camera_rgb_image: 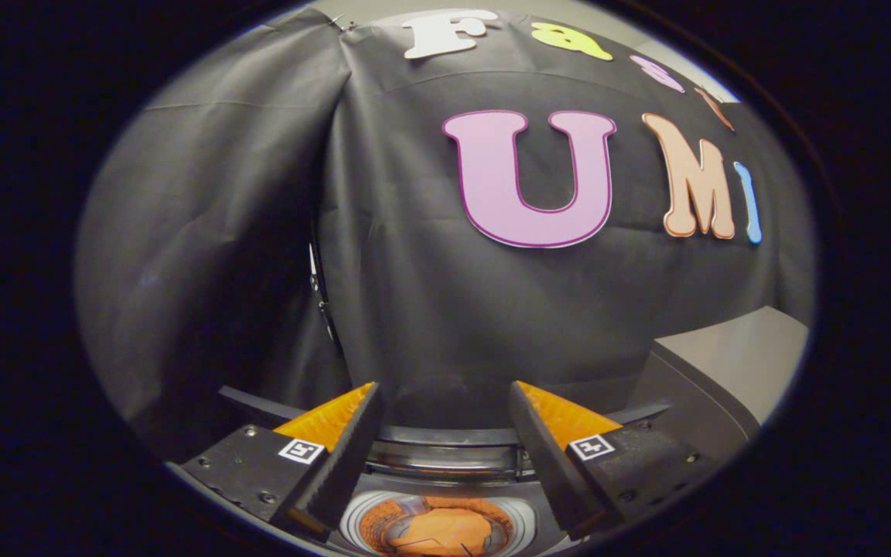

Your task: Put the clothes into the washing machine and then close the washing machine lid.

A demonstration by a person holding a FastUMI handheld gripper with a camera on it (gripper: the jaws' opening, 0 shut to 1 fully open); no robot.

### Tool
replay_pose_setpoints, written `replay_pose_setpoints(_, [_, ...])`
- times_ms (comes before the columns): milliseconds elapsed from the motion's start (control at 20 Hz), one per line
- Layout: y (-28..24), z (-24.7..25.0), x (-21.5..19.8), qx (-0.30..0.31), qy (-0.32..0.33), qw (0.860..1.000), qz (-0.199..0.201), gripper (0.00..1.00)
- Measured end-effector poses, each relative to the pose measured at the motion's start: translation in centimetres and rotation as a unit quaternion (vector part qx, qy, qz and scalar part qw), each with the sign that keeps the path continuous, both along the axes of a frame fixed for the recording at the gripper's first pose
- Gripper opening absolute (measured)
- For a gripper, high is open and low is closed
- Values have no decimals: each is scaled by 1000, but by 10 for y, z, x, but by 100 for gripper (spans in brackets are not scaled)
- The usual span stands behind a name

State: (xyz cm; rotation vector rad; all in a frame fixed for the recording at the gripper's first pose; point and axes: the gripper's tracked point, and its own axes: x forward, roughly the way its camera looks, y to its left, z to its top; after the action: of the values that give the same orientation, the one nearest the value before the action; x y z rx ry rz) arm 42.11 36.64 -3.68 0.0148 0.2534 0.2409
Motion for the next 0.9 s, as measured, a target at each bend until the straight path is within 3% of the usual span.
replay_pose_setpoints(900, [-3, -6, -28, 1, -18, 1000, -6, 99])
